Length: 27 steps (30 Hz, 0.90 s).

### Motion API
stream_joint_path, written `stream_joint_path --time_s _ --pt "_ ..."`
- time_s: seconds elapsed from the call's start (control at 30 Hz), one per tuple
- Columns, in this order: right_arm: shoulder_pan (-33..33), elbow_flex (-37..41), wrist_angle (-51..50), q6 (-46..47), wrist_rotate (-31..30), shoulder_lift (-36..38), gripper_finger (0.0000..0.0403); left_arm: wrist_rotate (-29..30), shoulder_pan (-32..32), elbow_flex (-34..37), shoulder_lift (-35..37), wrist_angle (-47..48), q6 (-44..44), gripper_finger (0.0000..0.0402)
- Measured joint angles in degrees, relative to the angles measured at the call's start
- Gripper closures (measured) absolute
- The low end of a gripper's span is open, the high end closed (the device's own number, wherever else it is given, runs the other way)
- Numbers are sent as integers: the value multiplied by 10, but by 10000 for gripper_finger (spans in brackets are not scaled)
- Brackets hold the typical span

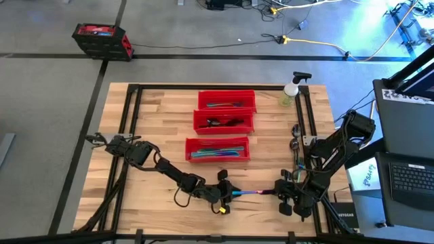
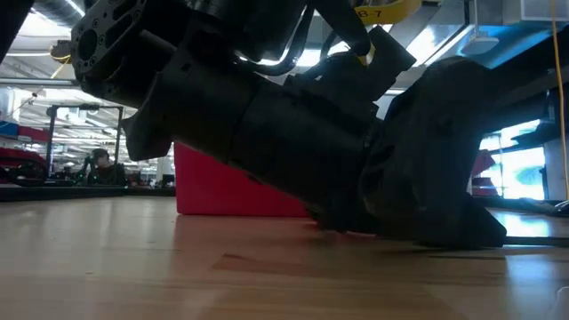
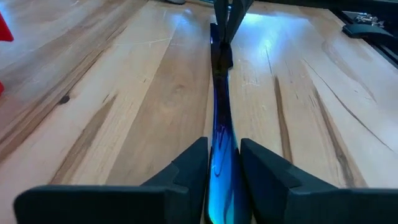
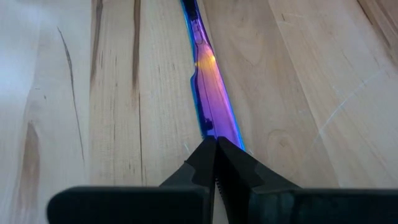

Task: Sort silverware
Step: Put the purple table knife into the bottom red bin

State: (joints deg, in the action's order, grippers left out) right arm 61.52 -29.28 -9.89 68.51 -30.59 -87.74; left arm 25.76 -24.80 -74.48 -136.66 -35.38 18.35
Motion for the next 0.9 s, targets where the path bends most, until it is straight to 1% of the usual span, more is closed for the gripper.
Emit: stream_joint_path --time_s 0.1,0.33,0.5,0.63,0.9 --pt "0 0 0 0 0 0 403 -1 0 0 0 0 -3 318" --pt "0 0 0 -2 0 0 403 -5 -3 0 0 3 -49 318" --pt "0 0 0 -2 0 0 403 -7 1 0 0 4 -41 318" --pt "0 0 0 -2 0 0 403 -20 5 0 1 29 -28 318" --pt "0 0 0 -3 -1 0 403 -19 5 0 1 38 -27 318"
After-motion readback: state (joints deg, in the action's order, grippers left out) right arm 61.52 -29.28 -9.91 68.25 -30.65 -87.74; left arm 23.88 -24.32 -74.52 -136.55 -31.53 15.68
